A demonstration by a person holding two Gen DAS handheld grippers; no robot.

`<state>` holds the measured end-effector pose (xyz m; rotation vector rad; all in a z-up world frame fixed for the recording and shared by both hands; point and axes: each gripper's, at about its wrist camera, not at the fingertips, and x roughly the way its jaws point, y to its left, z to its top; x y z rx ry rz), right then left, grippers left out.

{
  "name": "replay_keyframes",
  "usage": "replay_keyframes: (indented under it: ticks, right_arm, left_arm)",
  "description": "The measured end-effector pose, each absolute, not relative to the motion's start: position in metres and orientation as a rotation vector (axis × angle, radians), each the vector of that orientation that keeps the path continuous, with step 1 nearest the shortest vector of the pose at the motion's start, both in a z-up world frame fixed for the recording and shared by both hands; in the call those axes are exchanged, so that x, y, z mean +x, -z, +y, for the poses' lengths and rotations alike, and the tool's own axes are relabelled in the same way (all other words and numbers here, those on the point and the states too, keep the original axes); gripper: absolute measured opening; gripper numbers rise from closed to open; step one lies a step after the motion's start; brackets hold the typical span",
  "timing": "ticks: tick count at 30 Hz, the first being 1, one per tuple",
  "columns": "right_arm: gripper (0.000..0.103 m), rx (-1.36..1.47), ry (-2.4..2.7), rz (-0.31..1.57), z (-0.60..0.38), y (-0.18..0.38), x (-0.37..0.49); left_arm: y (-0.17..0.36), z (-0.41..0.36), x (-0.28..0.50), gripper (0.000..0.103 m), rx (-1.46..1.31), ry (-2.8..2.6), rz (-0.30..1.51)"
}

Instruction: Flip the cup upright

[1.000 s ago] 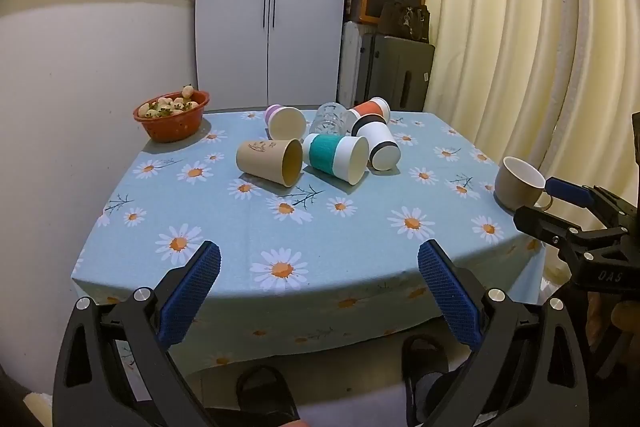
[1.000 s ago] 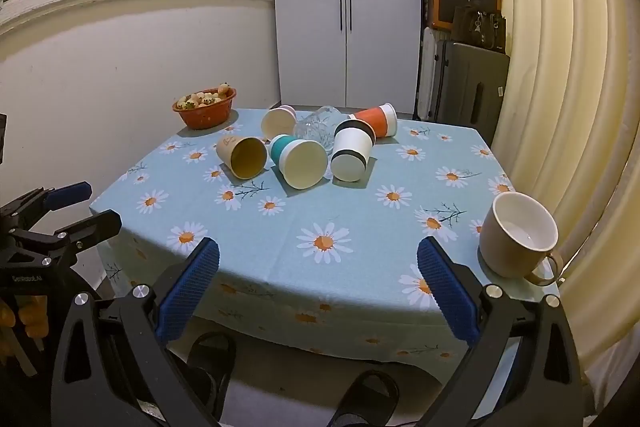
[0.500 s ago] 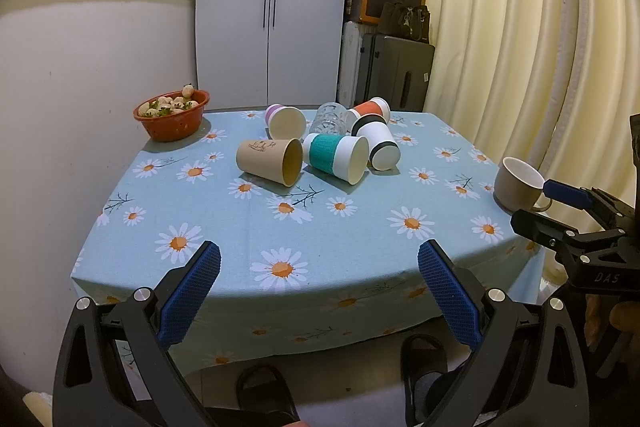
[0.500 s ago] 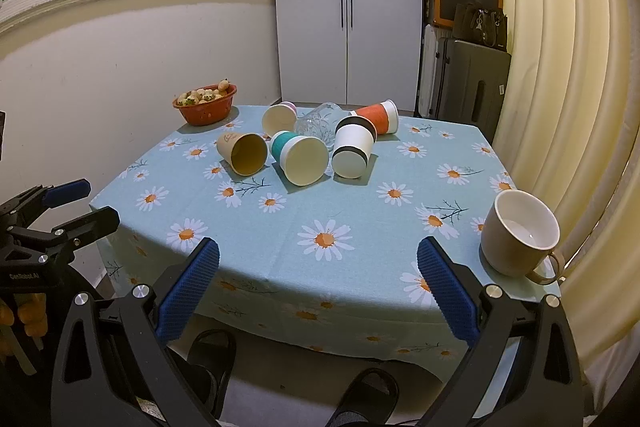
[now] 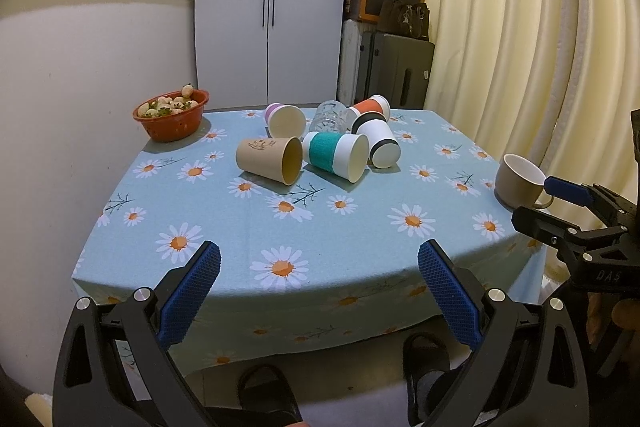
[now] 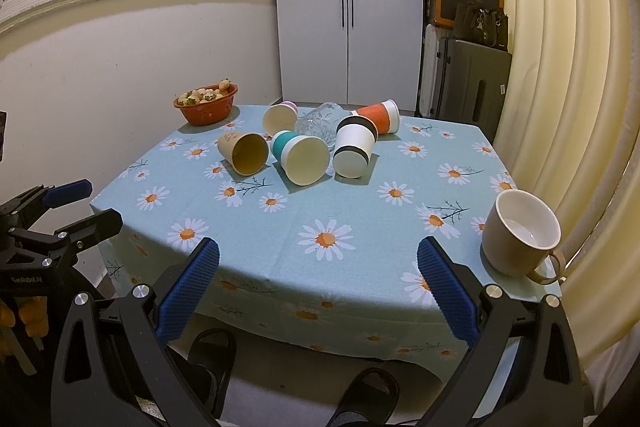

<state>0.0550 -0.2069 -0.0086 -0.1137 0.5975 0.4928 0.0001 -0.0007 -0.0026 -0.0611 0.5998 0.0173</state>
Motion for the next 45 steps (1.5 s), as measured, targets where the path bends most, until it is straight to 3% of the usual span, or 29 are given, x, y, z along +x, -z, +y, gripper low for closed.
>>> replay_keyframes:
  ticks: [45]
  right_arm:
    - [0.098, -0.114, -0.506, 0.623, -0.2060, 0.0122, 0.0565]
  left_arm:
    - [0.0062, -0.0027, 0.0033, 0.097, -0.063, -0.004, 0.634]
